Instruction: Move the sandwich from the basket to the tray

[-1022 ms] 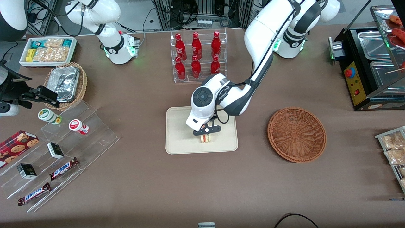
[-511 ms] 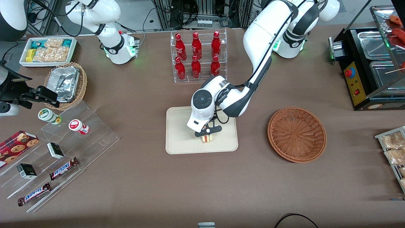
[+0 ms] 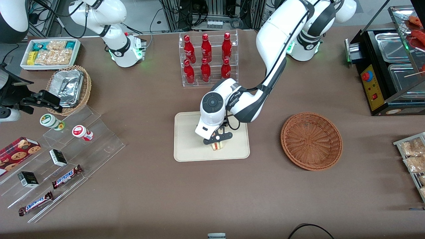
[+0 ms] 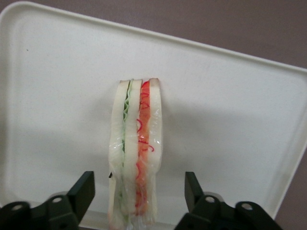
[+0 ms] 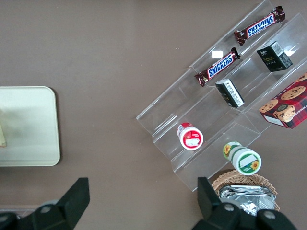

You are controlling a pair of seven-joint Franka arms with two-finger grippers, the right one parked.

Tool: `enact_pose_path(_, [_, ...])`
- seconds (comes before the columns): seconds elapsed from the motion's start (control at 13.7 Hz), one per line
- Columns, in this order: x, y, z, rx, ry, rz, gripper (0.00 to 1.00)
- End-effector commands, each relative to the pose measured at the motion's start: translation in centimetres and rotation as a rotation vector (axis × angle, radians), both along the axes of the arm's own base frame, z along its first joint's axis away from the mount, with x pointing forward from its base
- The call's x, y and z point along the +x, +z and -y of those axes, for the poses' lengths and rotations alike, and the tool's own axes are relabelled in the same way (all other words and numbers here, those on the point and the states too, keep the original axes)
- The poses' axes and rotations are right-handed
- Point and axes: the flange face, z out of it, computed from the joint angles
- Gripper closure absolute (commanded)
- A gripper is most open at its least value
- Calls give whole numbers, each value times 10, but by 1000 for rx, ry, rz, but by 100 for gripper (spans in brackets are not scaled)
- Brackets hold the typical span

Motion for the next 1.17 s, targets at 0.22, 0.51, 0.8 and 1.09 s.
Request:
enact_pose_path(0.22, [13, 69, -29, 3, 39, -9, 0])
enact_pose_path(0.51, [27, 102, -57, 8, -33, -7, 0])
enact_pose_path(0.8, [52, 137, -122, 41, -80, -51, 0])
enact_pose_path(1.09, [68, 155, -193, 48, -132, -82, 0])
